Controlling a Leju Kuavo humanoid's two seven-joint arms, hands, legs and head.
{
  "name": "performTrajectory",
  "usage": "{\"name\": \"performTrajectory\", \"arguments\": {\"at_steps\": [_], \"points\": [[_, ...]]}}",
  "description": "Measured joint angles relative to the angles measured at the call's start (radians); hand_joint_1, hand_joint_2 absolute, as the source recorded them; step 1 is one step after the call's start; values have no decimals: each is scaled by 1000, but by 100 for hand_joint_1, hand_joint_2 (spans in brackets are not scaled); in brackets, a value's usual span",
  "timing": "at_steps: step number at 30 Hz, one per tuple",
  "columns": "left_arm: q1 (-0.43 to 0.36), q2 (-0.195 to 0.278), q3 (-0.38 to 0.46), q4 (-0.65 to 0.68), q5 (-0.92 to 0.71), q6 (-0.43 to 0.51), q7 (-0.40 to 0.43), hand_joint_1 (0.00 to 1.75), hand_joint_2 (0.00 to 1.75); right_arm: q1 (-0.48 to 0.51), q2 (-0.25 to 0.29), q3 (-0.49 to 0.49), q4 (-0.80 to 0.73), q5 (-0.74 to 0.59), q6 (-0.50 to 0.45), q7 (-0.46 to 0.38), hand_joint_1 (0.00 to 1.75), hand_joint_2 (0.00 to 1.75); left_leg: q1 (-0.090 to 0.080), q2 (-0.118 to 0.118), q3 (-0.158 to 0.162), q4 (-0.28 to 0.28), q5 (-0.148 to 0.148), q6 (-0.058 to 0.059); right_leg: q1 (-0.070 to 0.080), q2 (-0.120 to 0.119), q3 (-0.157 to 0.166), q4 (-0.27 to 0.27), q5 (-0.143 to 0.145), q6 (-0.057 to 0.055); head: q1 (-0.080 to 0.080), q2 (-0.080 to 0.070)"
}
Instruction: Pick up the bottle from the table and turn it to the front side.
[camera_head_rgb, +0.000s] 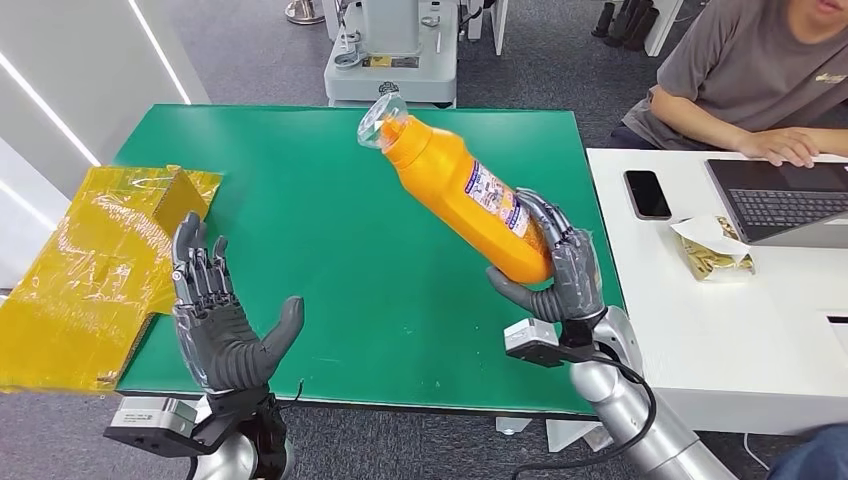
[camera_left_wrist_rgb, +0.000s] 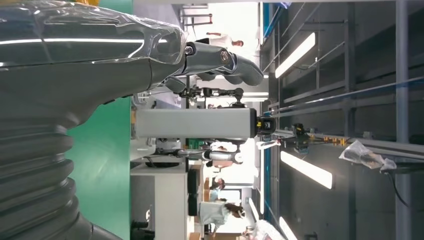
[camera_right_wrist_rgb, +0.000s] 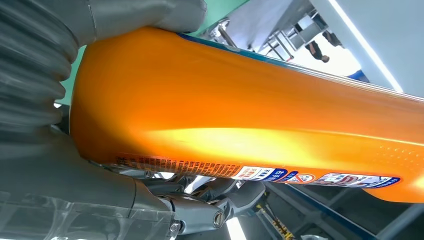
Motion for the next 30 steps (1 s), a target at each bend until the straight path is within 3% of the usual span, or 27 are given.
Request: {"name": "performTrajectory", "arguments": {"at_steps": [5, 16, 30], "points": [[-24, -6, 0, 50, 28, -92, 15, 0, 175, -2, 19, 11, -10, 36, -27, -26, 175, 175, 0, 0, 0, 0, 0, 0, 0, 0, 0, 0, 0, 0, 0, 0], [-123, -27, -1, 169, 108, -354, 138, 0, 175, -9, 51, 118, 5, 167, -134, -39, 175, 175, 0, 0, 0, 0, 0, 0, 0, 0, 0, 0, 0, 0, 0, 0], [-230, -33, -1, 224, 144, -422, 198, 0, 175, -16, 101, 174, 21, 215, -70, 16, 175, 175, 0, 0, 0, 0, 0, 0, 0, 0, 0, 0, 0, 0, 0, 0]]}}
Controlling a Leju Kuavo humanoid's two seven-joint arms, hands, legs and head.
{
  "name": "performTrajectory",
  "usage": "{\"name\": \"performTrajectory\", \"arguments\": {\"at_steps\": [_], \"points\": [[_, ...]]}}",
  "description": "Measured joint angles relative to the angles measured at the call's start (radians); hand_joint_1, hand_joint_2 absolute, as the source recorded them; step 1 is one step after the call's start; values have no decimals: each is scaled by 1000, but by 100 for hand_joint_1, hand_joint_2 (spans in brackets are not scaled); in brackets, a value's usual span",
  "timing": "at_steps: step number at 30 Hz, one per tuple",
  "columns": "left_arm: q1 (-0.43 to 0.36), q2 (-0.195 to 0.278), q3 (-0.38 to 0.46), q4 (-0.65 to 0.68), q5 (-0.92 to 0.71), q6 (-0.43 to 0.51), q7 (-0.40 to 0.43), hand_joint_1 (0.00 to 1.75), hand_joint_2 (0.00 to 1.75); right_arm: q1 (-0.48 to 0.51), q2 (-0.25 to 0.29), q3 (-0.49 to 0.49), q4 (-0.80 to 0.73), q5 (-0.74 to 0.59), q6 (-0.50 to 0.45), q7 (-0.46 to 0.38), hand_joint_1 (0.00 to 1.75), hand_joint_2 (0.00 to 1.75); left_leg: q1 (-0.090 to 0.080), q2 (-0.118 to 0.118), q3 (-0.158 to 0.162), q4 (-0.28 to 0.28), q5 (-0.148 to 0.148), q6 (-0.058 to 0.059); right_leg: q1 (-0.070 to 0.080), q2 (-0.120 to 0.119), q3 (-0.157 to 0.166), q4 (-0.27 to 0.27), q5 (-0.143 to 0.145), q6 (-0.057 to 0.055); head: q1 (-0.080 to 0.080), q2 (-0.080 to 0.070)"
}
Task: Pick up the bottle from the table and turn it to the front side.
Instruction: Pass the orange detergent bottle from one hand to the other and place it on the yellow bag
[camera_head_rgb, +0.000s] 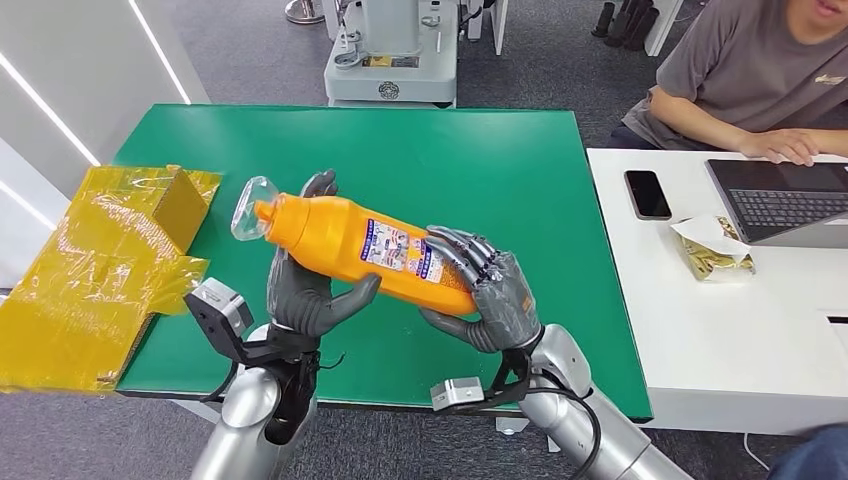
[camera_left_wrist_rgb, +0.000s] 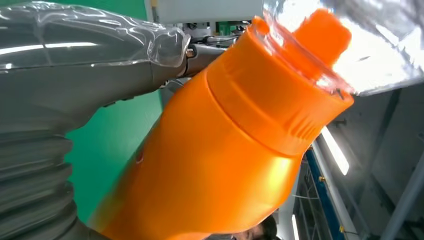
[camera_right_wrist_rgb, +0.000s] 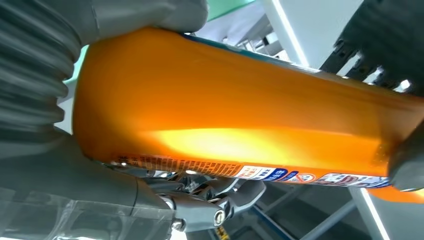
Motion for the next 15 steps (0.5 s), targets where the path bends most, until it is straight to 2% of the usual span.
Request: {"name": "performTrajectory", "arguments": {"at_steps": [11, 13, 15], "points": [[-11, 1, 0, 12, 3, -2, 4, 1, 175, 15, 0, 0, 18, 17, 31, -4, 175, 175, 0, 0, 0, 0, 0, 0, 0, 0, -1, 0, 0, 0, 0, 0], [-11, 1, 0, 15, 3, -2, 7, 54, 175, 18, 0, 0, 20, 17, 32, -4, 175, 175, 0, 0, 0, 0, 0, 0, 0, 0, -1, 0, 0, 0, 0, 0], [-11, 1, 0, 17, 3, -4, 10, 140, 175, 21, 0, -1, 21, 16, 32, -4, 175, 175, 0, 0, 0, 0, 0, 0, 0, 0, -1, 0, 0, 0, 0, 0]]}}
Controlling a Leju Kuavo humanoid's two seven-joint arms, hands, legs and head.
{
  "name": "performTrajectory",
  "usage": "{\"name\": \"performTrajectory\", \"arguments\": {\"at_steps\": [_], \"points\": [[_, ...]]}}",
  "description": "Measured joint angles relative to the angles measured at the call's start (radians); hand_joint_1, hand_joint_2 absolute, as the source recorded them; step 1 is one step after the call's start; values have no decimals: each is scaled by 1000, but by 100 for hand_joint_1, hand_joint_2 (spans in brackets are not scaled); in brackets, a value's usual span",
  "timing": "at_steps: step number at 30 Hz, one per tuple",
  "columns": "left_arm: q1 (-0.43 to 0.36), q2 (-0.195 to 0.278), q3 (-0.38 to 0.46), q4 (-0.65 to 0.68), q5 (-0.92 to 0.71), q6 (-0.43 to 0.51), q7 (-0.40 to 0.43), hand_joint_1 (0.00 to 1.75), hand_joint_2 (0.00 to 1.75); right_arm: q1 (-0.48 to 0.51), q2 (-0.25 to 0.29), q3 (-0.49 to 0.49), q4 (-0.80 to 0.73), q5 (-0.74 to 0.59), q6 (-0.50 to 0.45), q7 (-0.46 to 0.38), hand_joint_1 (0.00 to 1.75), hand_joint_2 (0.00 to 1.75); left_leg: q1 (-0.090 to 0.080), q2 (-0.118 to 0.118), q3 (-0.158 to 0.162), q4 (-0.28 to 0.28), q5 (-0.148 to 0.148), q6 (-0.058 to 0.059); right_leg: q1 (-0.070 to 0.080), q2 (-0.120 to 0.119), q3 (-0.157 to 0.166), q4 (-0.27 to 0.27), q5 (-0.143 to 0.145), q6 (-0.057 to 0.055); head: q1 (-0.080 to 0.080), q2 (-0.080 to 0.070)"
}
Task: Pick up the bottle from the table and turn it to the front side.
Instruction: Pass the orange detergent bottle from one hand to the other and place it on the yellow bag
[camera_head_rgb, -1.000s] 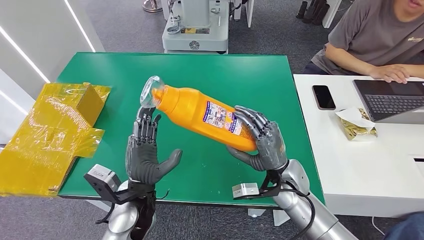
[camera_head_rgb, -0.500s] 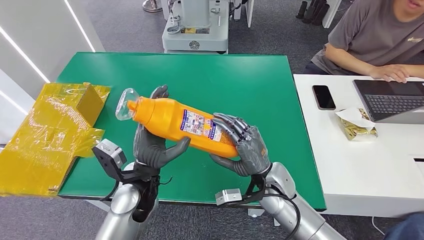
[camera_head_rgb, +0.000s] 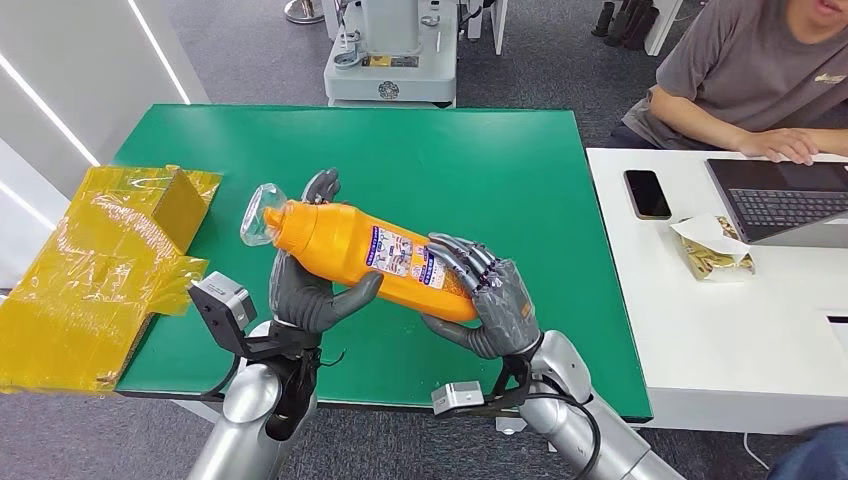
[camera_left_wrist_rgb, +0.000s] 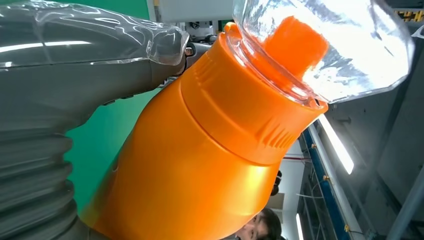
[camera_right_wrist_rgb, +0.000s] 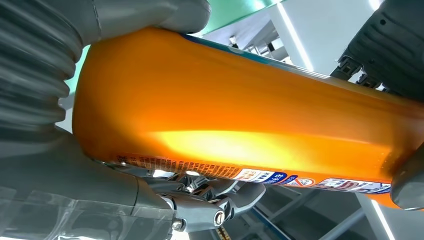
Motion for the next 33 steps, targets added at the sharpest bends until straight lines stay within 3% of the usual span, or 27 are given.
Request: {"name": "performTrajectory", "arguments": {"at_steps": [2, 28, 29, 32, 33], "points": [[0, 0, 0, 3, -1, -3, 2, 175, 175, 3, 0, -3, 0, 0, 0, 0, 175, 175, 0, 0, 0, 0, 0, 0, 0, 0, 0, 0, 0, 0, 0, 0], [-4, 0, 0, 44, -19, -21, -2, 175, 175, 30, -26, -16, 12, 20, -40, -16, 170, 175, 0, 0, 0, 0, 0, 0, 0, 0, 0, 0, 0, 0, 0, 0], [-4, 0, 0, 45, -18, -19, -3, 175, 175, 30, -25, -16, 14, 22, -43, -16, 155, 175, 0, 0, 0, 0, 0, 0, 0, 0, 0, 0, 0, 0, 0, 0], [-4, 0, 0, 47, -14, -16, -8, 175, 175, 28, -25, -16, 19, 31, -51, -12, 29, 175, 0, 0, 0, 0, 0, 0, 0, 0, 0, 0, 0, 0, 0, 0], [-4, 0, 0, 48, -14, -14, -9, 175, 175, 28, -25, -16, 21, 35, -52, -10, 0, 175, 0, 0, 0, 0, 0, 0, 0, 0, 0, 0, 0, 0, 0, 0]]}}
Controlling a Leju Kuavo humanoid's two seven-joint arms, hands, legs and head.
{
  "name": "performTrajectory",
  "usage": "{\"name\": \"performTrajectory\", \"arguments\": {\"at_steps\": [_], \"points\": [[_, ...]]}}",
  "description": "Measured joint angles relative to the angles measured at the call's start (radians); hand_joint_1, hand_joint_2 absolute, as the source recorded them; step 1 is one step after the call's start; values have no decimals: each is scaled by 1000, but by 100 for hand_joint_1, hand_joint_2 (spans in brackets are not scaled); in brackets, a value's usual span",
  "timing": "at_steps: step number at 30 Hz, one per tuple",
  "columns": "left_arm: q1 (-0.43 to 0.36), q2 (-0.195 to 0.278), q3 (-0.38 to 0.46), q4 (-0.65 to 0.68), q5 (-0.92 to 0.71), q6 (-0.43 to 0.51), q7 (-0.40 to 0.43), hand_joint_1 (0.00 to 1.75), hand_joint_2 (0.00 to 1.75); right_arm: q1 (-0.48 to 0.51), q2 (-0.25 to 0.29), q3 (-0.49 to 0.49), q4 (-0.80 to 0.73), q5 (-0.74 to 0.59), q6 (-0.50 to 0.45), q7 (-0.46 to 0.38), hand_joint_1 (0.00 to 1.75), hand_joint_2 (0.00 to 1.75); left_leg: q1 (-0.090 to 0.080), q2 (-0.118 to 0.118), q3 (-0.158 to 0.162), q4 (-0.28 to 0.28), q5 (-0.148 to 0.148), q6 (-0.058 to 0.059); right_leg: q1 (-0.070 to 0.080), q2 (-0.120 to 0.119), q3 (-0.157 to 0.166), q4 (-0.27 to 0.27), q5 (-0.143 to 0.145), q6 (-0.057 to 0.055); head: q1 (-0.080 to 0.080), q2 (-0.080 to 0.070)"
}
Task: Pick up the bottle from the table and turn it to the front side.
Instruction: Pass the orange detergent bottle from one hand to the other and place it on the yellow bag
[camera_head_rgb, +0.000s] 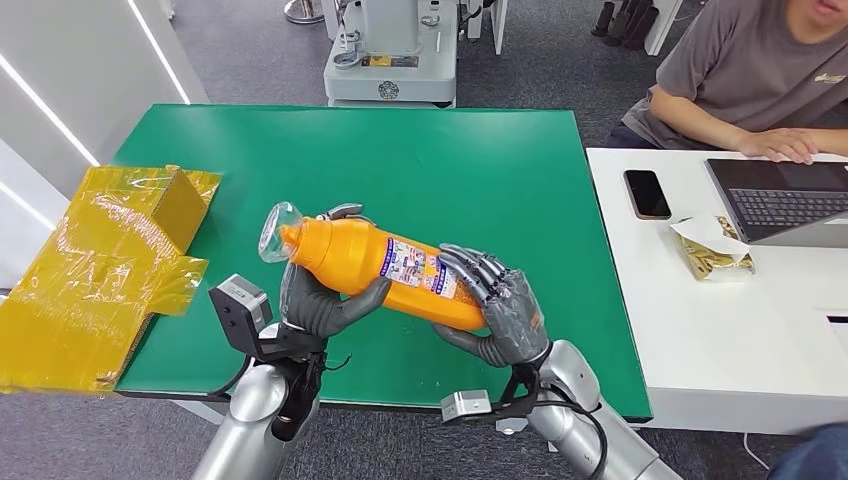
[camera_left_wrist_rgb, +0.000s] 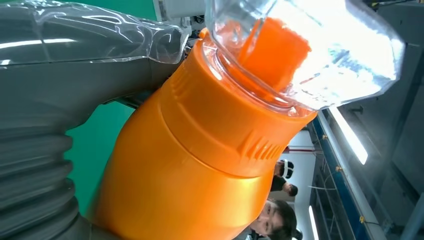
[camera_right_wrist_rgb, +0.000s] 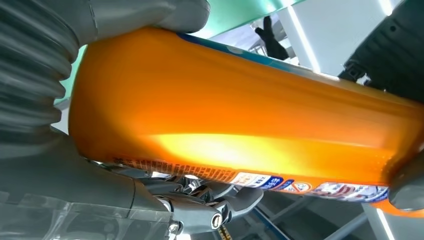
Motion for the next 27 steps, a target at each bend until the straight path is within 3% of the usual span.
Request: {"name": "performTrajectory", "arguments": {"at_steps": [21, 27], "points": [[-31, -1, 1, 45, -8, 27, -6, 175, 175, 72, 0, 10, -60, -46, -55, 64, 0, 175, 0, 0, 0, 0, 0, 0, 0, 0, 0, 0, 0, 0, 0, 0], [-33, -1, 4, 65, -54, 93, -8, 175, 175, 124, 14, 6, -124, -14, -62, 105, 0, 175, 0, 0, 0, 0, 0, 0, 0, 0, 0, 0, 0, 0, 0, 0]]}}
